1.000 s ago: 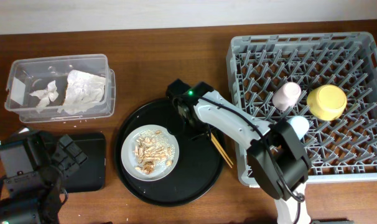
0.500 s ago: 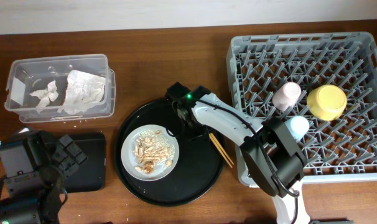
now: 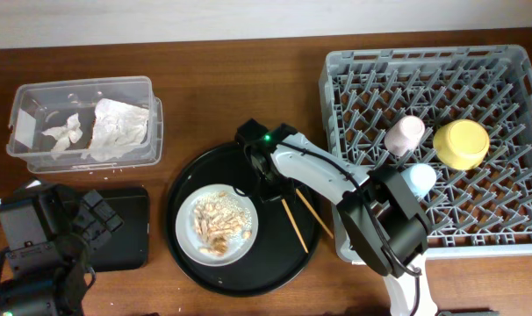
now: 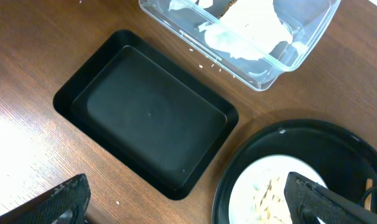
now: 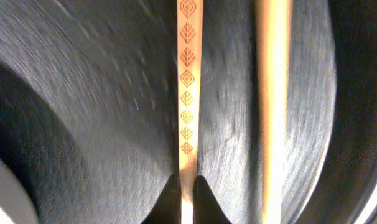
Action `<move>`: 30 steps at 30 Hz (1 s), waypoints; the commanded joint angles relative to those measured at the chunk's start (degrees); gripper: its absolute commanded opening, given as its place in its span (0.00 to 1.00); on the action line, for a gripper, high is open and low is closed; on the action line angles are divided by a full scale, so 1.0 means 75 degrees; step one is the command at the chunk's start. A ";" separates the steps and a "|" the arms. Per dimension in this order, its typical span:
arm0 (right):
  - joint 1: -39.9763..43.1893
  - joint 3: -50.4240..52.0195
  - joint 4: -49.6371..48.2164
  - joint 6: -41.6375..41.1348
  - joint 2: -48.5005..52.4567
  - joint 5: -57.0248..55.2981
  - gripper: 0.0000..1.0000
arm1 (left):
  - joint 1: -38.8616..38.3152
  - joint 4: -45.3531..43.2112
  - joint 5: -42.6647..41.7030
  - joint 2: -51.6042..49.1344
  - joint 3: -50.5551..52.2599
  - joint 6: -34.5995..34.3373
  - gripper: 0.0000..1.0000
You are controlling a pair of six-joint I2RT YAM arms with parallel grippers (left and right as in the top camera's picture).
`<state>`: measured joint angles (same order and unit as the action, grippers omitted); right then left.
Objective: Sort waste into correct bins and load items into the dishwasher rack
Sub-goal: 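Carry the chopstick into the rack's left side and release, then return the right gripper to the tray and grasp the second chopstick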
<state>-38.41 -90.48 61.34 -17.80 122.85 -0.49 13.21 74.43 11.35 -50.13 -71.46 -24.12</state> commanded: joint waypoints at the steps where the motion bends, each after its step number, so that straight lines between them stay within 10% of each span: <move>1: 0.0017 -0.1142 0.0769 0.0017 -0.0152 0.0149 0.04 | 0.0032 0.0009 0.0003 0.0032 -0.0029 -0.0096 0.99; 8: 0.1649 -0.4028 0.2605 0.0720 -0.0938 -0.0915 0.04 | 0.0032 0.0009 0.0003 0.0032 -0.0029 -0.0096 0.99; 19: 0.4080 -0.3818 0.1702 0.1600 -0.0944 0.0530 0.05 | 0.0032 0.0009 0.0003 0.0032 -0.0029 -0.0096 0.99; 21: 0.4074 -0.3599 0.1434 0.1571 -0.0930 0.0527 0.54 | 0.0032 0.0009 0.0003 0.0032 -0.0029 -0.0096 0.99; 23: 0.4074 -0.3520 0.1422 0.1562 -0.0930 0.0527 0.74 | 0.0032 0.0009 0.0003 0.0032 -0.0029 -0.0096 0.99; 30: 0.3931 -0.3520 0.1970 0.1518 -0.0930 0.1883 0.82 | 0.0032 0.0009 0.0003 0.0032 -0.0029 -0.0096 0.99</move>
<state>-7.70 -117.14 75.20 -6.07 116.20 7.49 13.21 74.43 11.38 -50.13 -71.46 -24.12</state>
